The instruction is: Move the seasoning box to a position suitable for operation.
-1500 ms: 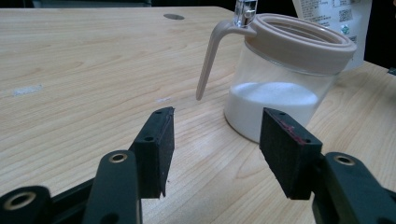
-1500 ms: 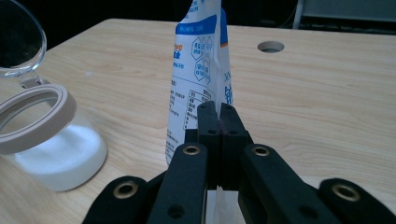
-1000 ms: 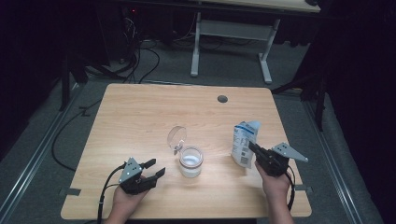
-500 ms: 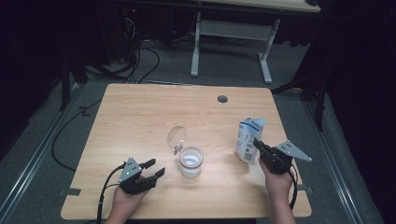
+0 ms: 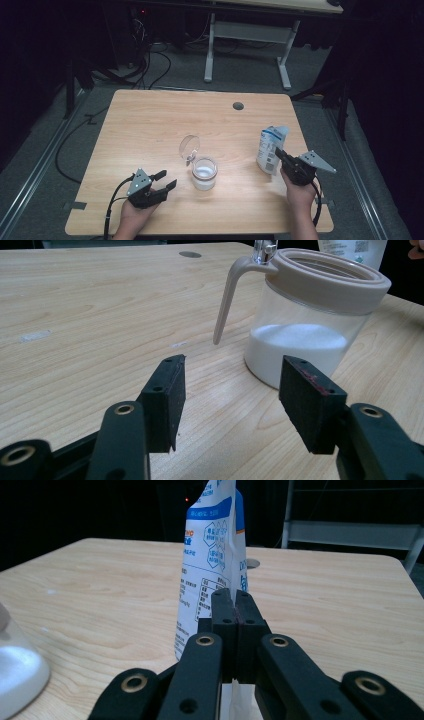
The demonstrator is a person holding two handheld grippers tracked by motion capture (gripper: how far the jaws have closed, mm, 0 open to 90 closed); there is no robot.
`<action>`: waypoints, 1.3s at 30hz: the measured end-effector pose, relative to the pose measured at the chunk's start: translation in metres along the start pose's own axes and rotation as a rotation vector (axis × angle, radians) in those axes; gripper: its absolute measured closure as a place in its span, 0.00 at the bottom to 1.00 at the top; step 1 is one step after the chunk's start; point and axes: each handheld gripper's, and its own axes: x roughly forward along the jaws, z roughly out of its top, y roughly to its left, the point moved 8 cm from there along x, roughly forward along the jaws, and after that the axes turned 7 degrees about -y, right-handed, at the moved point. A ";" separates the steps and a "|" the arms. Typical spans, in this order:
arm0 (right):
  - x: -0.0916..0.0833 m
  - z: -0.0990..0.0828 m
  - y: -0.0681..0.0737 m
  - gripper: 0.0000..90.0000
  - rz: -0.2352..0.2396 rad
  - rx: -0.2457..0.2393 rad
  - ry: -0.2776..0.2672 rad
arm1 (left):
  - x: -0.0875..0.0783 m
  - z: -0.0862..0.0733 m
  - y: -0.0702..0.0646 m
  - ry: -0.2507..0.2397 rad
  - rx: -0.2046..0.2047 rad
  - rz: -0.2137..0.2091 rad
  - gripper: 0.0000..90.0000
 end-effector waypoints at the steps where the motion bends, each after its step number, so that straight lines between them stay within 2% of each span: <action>1: 0.001 -0.002 0.000 1.00 -0.001 -0.003 0.006 | 0.000 0.000 0.000 0.000 0.001 0.000 0.49; 6: -0.003 -0.006 0.002 1.00 0.000 -0.016 -0.003 | 0.000 0.000 0.000 0.000 0.000 -0.002 0.49; 10: -0.007 -0.009 0.006 0.99 -0.007 -0.036 0.004 | -0.001 0.000 -0.001 0.000 0.008 -0.006 0.49; 20: -0.014 -0.016 0.009 0.98 -0.012 -0.049 0.024 | -0.001 0.001 -0.001 -0.004 0.001 -0.010 0.48; 39: -0.012 -0.017 0.013 0.90 -0.015 -0.041 0.030 | -0.001 0.001 -0.001 -0.002 -0.002 -0.014 0.48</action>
